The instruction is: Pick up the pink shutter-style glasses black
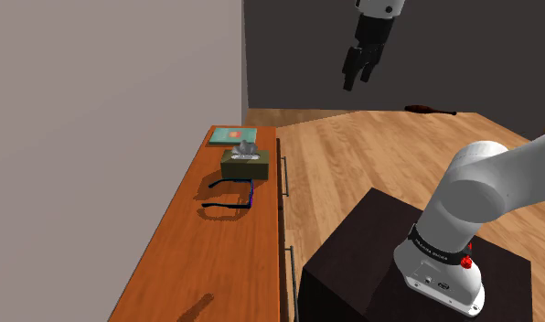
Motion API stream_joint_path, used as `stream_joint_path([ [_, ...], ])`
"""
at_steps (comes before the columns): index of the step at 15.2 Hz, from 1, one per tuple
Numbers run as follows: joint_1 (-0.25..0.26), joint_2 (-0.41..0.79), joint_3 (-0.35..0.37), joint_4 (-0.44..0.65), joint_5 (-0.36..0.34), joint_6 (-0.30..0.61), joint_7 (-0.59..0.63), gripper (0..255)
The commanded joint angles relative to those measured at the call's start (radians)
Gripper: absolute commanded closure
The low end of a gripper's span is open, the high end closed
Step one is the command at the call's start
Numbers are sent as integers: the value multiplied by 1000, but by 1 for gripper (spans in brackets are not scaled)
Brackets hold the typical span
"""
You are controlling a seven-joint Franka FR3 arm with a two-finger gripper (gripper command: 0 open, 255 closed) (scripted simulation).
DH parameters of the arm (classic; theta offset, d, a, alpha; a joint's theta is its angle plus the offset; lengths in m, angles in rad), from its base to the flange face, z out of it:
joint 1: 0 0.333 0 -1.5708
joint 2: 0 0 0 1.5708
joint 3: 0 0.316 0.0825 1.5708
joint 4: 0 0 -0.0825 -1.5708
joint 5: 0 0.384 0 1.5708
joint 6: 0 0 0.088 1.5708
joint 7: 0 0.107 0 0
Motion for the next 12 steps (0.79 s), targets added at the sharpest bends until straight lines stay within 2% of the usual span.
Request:
stream_joint_path([
  [1,0,0,0,0,0,0,0,0],
  [12,36,224,79,-136,61,358,106,0],
])
